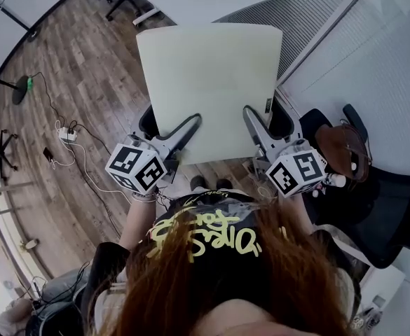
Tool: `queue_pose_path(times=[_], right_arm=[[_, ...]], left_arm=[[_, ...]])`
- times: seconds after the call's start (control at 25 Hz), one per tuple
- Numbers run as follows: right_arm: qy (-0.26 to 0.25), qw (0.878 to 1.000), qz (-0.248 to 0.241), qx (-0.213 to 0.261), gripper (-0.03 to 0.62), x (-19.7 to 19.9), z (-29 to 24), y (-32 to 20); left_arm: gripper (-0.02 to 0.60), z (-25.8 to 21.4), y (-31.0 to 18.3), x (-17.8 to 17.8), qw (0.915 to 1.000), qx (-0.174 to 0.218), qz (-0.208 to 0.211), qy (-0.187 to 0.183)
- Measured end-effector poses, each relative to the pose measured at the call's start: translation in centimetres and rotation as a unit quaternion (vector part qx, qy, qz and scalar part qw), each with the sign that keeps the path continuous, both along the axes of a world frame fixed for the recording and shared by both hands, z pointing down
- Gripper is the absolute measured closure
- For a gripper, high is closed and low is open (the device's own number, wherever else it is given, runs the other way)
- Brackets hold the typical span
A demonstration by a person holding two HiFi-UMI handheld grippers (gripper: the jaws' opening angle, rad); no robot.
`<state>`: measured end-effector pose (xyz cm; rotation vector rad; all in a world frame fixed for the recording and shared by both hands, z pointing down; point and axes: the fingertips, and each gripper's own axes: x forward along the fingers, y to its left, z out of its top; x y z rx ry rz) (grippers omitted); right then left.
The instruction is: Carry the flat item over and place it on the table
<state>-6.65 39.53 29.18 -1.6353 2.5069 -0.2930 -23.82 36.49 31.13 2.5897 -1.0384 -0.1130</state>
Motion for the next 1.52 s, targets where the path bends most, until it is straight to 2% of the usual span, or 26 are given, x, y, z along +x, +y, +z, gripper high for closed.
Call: queue_pose_path(times=[0.6,0.88,1.08,1.52], right_arm=[[0.001,1.000,0.028,-0.003,0.309,-5.5,1.4,1.3],[-0.003,0.999,0.042,-0.006,0.309,-5.3,1.5,1.5],[-0.003,0.999,0.035,-0.010,0.309,-5.8,1.9,0.9],[-0.001,1.000,0.021,0.001,0.309,-3.7,1.5,-4.5]], left_arm=[[0.109,1.4,0.4,-5.2,0.9997,-0.001,0.023,0.002],[0.107,1.4,0.0,-4.9,0.9992,0.007,0.039,0.000],[0.107,1.6,-0.5,-5.5,0.9994,0.005,0.035,-0.002],[0.106,1.0,-5.5,-3.4,0.9997,0.011,0.022,-0.005]])
